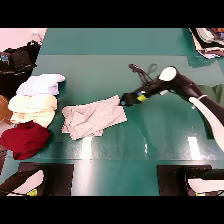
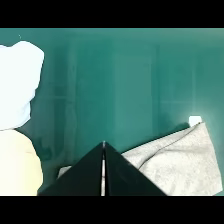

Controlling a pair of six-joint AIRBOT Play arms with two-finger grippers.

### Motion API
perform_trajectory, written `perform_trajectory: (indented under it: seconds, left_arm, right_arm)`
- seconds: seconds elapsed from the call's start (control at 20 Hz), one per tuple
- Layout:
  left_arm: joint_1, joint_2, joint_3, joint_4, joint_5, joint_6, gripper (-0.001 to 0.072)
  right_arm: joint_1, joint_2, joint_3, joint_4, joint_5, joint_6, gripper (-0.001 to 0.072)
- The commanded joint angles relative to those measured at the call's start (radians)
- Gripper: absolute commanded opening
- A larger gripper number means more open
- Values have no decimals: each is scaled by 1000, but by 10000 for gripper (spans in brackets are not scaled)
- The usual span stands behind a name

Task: Fold the shirts.

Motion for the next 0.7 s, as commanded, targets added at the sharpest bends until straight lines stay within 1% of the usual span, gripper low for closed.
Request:
perform_trajectory:
  seconds: [0.0, 0.15, 0.35, 0.4, 0.45, 0.5, 0.55, 0.6, 0.65]
  left_arm:
    - [1, 1, 1, -32, 11, 2, 24]
    - [1, 1, 1, -35, 19, 2, 23]
    - [1, 1, 1, -38, 34, 2, 23]
    - [1, 1, 1, -38, 34, 2, 23]
    - [1, 1, 1, -38, 34, 2, 24]
    - [1, 1, 1, -38, 33, 2, 24]
    - [1, 1, 1, -38, 32, 2, 24]
    - [1, 1, 1, -39, 32, 2, 24]
    - [1, 1, 0, -42, 32, 2, 24]
  right_arm:
    - [-137, 7, -153, 73, -27, -2, 673]
    - [-126, -68, -149, 142, -28, -31, 671]
    - [-16, -193, -21, 153, -25, -30, 669]
    - [19, -227, 21, 170, -24, -30, 638]
    - [50, -259, 60, 187, -19, -30, 570]
    - [80, -292, 100, 203, -16, -30, 548]
    - [107, -318, 137, 202, -10, -30, 547]
    - [132, -340, 172, 201, 2, -30, 445]
    - [150, -354, 203, 199, 16, -32, 303]
